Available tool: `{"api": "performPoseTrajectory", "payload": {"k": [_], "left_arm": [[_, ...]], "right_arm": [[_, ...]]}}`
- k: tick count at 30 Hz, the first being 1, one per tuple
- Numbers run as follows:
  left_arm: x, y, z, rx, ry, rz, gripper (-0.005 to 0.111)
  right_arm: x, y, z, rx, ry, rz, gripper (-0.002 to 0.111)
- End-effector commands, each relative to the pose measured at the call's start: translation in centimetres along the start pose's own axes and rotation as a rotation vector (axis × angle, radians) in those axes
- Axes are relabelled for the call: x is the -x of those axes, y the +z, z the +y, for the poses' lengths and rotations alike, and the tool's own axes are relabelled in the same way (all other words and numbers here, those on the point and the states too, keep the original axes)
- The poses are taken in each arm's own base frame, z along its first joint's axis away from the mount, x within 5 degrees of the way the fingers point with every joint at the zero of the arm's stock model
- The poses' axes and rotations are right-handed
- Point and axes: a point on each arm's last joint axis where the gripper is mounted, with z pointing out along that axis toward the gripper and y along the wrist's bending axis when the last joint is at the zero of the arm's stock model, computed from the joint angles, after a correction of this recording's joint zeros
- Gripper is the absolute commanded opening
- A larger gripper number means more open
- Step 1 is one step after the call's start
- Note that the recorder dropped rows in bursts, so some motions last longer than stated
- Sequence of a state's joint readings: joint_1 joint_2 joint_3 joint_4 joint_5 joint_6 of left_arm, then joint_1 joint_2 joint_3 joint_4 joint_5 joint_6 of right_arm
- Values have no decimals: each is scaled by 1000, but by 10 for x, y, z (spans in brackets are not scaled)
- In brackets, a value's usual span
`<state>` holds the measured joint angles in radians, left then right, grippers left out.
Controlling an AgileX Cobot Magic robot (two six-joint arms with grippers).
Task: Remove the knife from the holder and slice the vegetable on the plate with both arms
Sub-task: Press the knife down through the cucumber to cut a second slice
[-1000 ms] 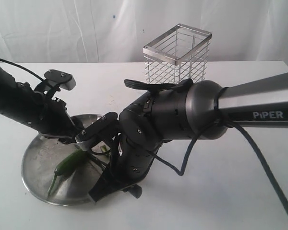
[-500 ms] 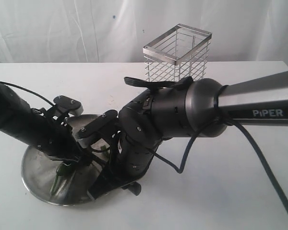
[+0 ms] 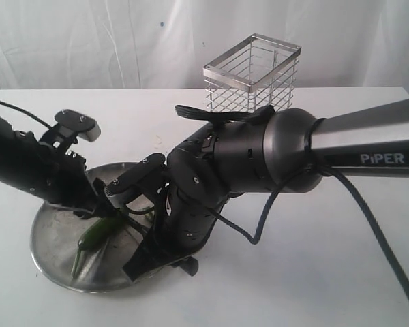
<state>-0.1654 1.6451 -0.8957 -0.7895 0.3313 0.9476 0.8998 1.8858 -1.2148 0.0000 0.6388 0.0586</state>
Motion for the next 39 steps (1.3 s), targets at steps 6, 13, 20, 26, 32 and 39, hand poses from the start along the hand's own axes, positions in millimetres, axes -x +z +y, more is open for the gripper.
{"api": "performPoseTrajectory", "payload": {"k": [6,13,20,26,32,39], "left_arm": [[-35,11,-3,-6,-50,92,59],[-36,20,6,66,-72,79,56],[-36,23,10,95,-135,71,29],[-35,23,11,105,-192,61,4],[-33,23,9,78,-245,50,0],[-32,21,7,69,-244,46,0]], "right_arm": [[2,-6,0,5,-5,-9,0],[0,-6,0,4,-4,20,0],[-4,-6,0,2,-4,58,0],[-6,-6,0,-1,-6,81,0],[-9,-7,-1,-13,-20,116,0],[-9,-9,-4,-43,-51,140,0]]}}
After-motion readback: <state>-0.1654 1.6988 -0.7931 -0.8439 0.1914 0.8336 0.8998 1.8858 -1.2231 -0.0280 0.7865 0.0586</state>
